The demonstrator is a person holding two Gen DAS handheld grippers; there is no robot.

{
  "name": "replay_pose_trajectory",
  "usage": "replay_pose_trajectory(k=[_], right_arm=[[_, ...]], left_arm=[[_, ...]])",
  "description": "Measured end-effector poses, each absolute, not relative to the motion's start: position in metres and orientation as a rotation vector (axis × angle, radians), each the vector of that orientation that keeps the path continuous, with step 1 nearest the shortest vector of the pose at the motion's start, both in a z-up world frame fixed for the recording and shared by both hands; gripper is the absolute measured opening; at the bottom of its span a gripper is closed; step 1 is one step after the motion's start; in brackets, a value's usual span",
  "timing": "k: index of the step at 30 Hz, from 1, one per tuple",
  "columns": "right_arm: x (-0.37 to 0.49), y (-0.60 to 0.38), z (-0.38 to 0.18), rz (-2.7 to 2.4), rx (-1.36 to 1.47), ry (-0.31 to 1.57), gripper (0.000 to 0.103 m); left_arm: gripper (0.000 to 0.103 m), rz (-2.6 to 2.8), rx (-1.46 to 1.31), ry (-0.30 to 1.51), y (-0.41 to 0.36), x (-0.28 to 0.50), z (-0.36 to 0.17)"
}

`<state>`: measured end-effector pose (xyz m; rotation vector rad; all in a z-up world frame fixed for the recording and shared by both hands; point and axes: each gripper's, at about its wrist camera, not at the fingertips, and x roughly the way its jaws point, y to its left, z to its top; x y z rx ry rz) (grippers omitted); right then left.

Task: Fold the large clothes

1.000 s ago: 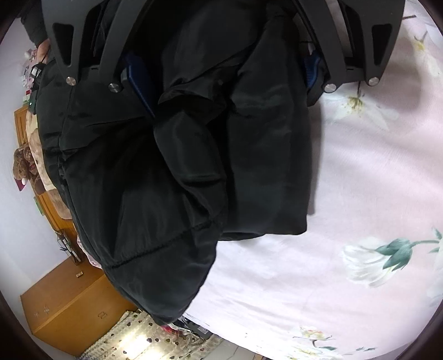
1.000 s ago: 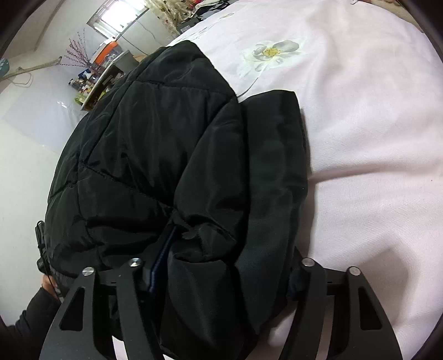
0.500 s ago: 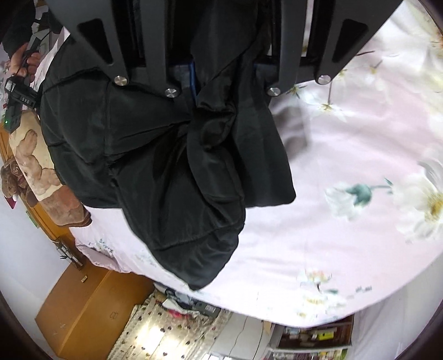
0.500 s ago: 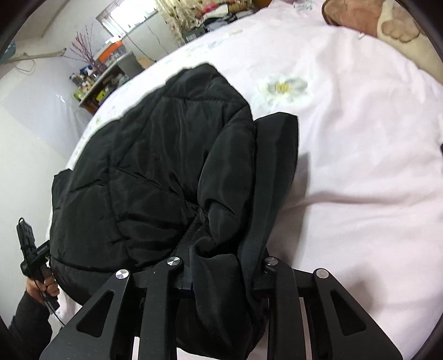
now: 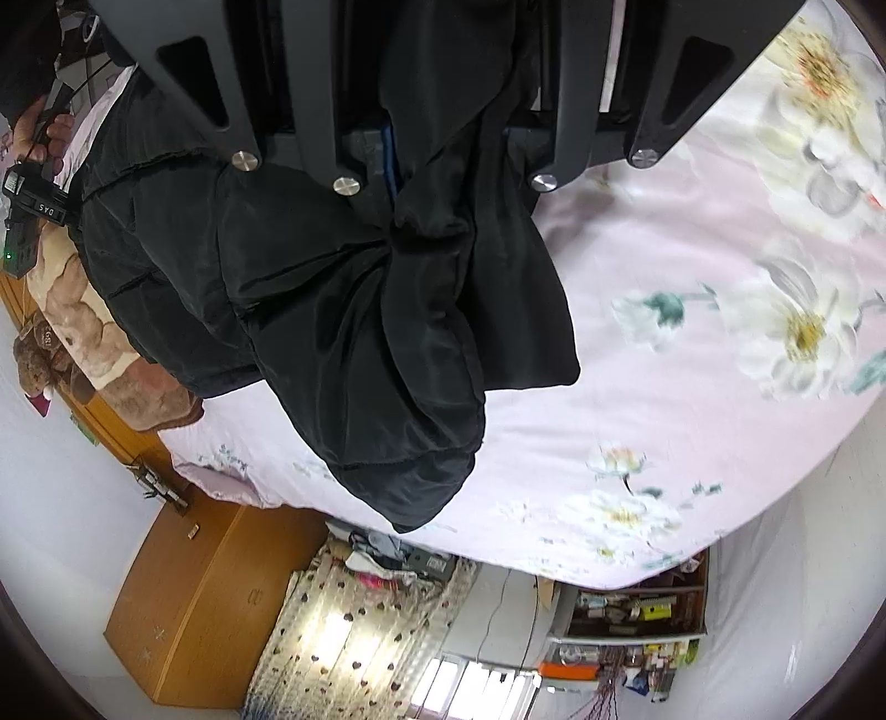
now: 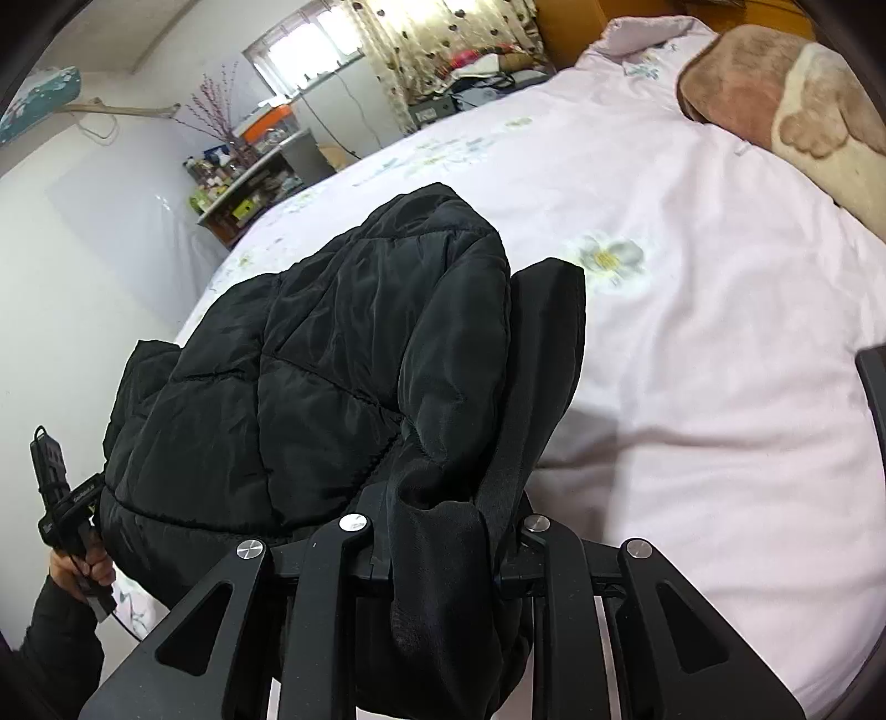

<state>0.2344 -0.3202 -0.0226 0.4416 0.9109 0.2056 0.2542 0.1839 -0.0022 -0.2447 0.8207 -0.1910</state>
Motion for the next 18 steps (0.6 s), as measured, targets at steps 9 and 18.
replay_pose_trajectory(k=[9, 18], right_arm=[[0.292, -0.293, 0.002, 0.294, 0.392, 0.835, 0.021], [0.360, -0.257, -0.005, 0.336, 0.360, 0.831, 0.021]], left_arm=[[0.025, -0.142, -0.233, 0.742, 0.221, 0.290, 0.034], [0.026, -0.086, -0.226, 0.742, 0.258, 0.339, 0.026]])
